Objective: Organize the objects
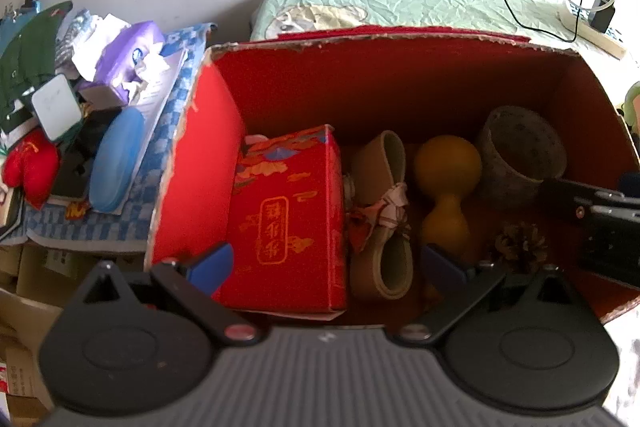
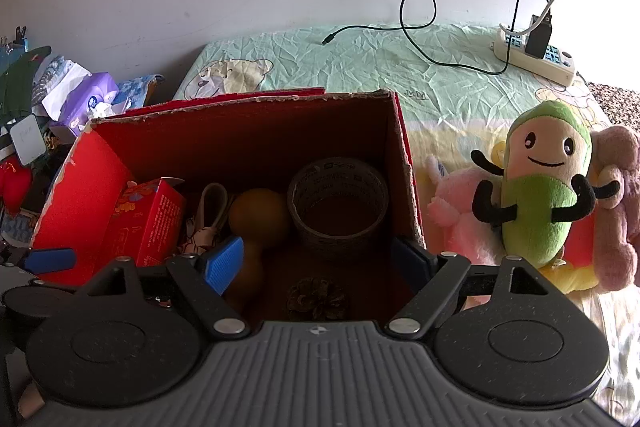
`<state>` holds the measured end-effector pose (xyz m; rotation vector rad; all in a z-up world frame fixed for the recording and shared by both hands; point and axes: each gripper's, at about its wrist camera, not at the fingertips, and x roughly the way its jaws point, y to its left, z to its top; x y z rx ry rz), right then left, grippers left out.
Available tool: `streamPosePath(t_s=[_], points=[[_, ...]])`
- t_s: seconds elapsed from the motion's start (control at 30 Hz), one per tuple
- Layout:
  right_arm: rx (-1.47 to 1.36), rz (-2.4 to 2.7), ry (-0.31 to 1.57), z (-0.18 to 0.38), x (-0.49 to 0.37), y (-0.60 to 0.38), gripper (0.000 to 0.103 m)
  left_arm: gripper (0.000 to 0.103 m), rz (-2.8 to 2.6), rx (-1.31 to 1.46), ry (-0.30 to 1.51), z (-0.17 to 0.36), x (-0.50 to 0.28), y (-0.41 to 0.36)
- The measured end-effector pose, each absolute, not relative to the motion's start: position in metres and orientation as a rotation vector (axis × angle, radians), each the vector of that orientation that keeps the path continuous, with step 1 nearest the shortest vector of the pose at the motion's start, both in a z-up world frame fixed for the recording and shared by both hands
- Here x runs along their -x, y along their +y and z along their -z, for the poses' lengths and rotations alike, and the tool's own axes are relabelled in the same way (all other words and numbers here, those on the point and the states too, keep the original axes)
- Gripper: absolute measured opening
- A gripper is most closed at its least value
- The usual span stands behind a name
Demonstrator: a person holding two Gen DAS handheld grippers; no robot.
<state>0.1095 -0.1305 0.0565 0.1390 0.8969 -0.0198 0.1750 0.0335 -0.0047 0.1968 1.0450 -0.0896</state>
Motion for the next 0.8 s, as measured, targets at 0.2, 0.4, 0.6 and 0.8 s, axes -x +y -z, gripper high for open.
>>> streamPosePath(t_s=[0.2, 0.4, 0.6, 0.8], points=[[-0.132, 0.024, 0.897, -0.0564, -0.1096, -0.1293, 0.084, 0.100, 0.086, -0.193, 1.039, 0.0048, -0.1748, 0.0346], [-0.138, 0.026, 0.896, -0.0566, -0.1089, -0.1293, 0.084, 0.100, 0.079, -0.199, 1.034, 0.0033, -0.1750, 0.0343], [-0.134, 0.028, 0.896, -0.0564, -0.1088, -0.1288, 0.084, 0.100, 0.075, -0.208, 1.029, 0.0019, -0.1739, 0.0331], [-0.130, 0.029, 0.896, -0.0562, -0.1088, -0.1283, 0.084, 0.100, 0.071, -0.208, 1.029, 0.0016, -0.1740, 0.0331]])
